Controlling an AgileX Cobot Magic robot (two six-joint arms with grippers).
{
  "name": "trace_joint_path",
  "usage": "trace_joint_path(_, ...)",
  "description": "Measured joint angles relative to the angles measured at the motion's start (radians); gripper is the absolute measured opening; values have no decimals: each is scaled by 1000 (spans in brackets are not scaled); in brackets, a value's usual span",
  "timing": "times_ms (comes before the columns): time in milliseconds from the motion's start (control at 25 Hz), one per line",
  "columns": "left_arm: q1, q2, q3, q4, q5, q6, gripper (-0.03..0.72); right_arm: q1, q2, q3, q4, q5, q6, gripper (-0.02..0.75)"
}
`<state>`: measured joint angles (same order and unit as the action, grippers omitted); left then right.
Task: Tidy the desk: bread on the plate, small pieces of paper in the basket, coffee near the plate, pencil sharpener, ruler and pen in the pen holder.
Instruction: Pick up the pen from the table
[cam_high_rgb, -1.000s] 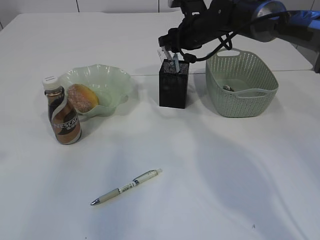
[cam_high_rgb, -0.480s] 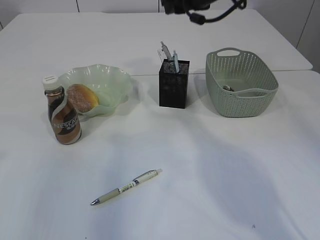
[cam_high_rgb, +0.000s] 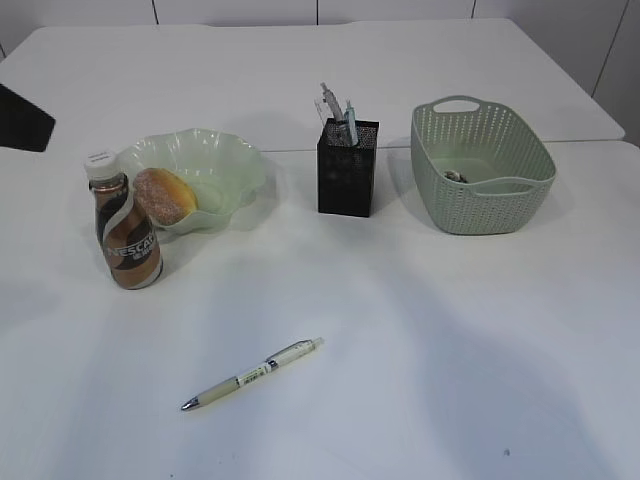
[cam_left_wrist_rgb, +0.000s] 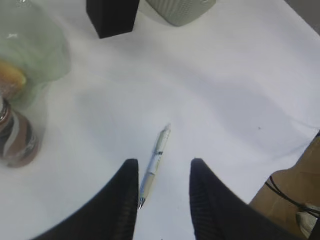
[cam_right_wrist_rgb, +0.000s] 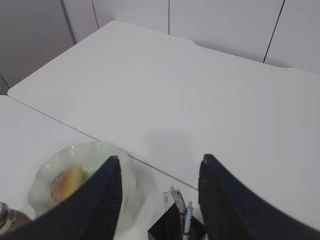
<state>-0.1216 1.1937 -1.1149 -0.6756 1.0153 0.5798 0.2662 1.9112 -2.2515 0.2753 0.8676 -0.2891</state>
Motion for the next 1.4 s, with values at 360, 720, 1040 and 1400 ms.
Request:
trace_joint_path(360, 0, 48, 0, -92, -57, 225, 241, 0, -151, 0, -22, 237, 4, 403)
trace_joint_path(720, -132, 123, 0, -100, -146, 305, 349, 0, -311, 43, -46, 346, 4, 403)
trace_joint_path(1040, -255, 287, 0, -90, -231, 310, 379, 0, -506, 307, -93, 366, 6, 403)
trace_joint_path(1400, -267, 462, -131, -33, -188, 279, 380, 0, -654, 560, -144, 356, 12, 403)
